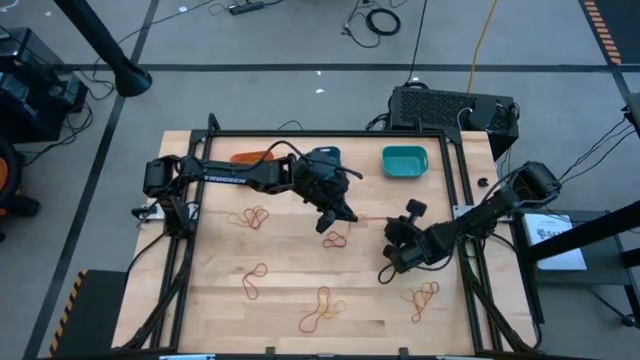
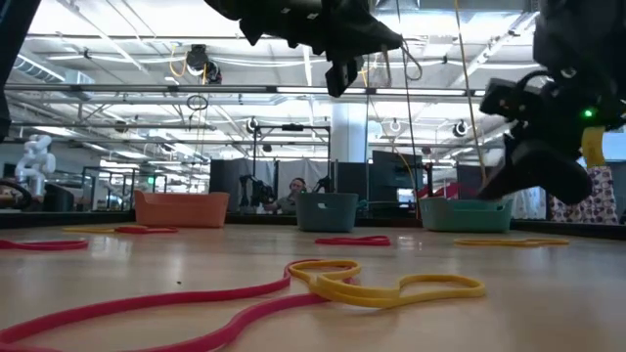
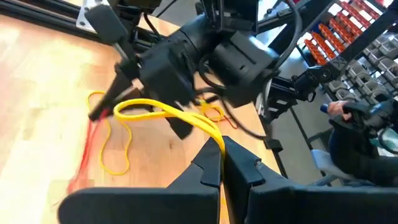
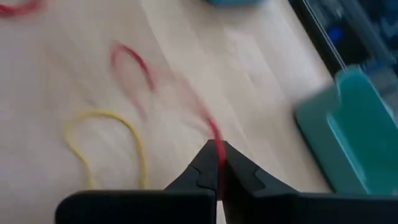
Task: Sort rubber bands into baskets
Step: Put the yellow rubber band into the orange bin
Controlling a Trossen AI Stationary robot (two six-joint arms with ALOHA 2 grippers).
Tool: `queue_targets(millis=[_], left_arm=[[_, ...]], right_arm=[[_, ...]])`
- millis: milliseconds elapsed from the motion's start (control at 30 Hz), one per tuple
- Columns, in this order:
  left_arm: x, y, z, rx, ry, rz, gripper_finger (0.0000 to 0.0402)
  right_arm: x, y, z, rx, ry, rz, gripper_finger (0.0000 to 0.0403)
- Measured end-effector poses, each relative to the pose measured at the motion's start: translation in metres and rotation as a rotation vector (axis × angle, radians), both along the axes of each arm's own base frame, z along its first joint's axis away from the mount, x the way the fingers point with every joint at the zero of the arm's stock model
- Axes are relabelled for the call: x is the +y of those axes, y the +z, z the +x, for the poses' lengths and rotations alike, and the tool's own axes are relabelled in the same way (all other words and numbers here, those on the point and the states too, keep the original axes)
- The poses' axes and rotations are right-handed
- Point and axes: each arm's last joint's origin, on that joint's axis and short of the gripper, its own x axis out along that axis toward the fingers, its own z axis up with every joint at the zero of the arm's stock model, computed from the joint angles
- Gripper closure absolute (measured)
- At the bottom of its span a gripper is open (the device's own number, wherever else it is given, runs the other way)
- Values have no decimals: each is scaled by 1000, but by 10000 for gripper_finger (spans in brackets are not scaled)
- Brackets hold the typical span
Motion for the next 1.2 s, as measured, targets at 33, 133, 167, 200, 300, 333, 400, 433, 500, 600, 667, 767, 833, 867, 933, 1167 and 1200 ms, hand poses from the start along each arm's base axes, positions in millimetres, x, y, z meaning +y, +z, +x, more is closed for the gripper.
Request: queue_targets(millis=[33, 133, 167, 200, 300, 333, 400, 433, 500, 600, 667, 767, 833, 867, 933, 1167, 1200], left_arm=[[0, 0, 0, 0, 0, 0, 400], [0, 0, 0, 1, 0, 0, 400], [0, 0, 0, 4, 0, -1, 400], [0, -1, 0, 7, 0, -2, 400], [2, 0, -1, 7, 7, -3, 400], [4, 2, -3, 12, 13, -3, 400], [11, 5, -7, 20, 47, 14, 400], [16, 8, -10, 27, 67, 31, 400], [24, 9, -18, 69, 112, 67, 400], [37, 11, -29, 134, 188, 130, 400], [43, 11, -35, 171, 215, 149, 400], [51, 9, -39, 208, 238, 148, 400], [55, 7, -41, 220, 243, 159, 400], [57, 7, -41, 219, 246, 172, 400], [62, 7, -43, 228, 272, 209, 400], [94, 5, -49, 229, 391, 295, 400], [99, 2, -48, 227, 404, 294, 400]], right_arm=[[-1, -1, -3, 1, -32, 7, 403], [-3, -2, -8, 16, -87, 53, 403], [-3, -2, -8, 25, -92, 73, 403], [-2, -3, -8, 35, -92, 98, 403], [0, -4, -8, 77, -87, 179, 403], [1, -3, -8, 94, -88, 207, 403], [3, -1, -8, 108, -118, 279, 403], [4, -1, -7, 109, -140, 323, 403], [7, -1, -6, 83, -181, 399, 403], [10, -1, -3, 33, -194, 454, 395], [10, -1, -2, 18, -194, 448, 384], [9, 0, -3, 10, -200, 404, 357], [7, 0, -4, 4, -205, 373, 336], [7, 0, -4, 5, -202, 363, 324], [5, 0, -6, 22, -202, 335, 300], [4, 12, -1, 76, -166, 271, 247], [5, 17, 1, 78, -171, 255, 245]])
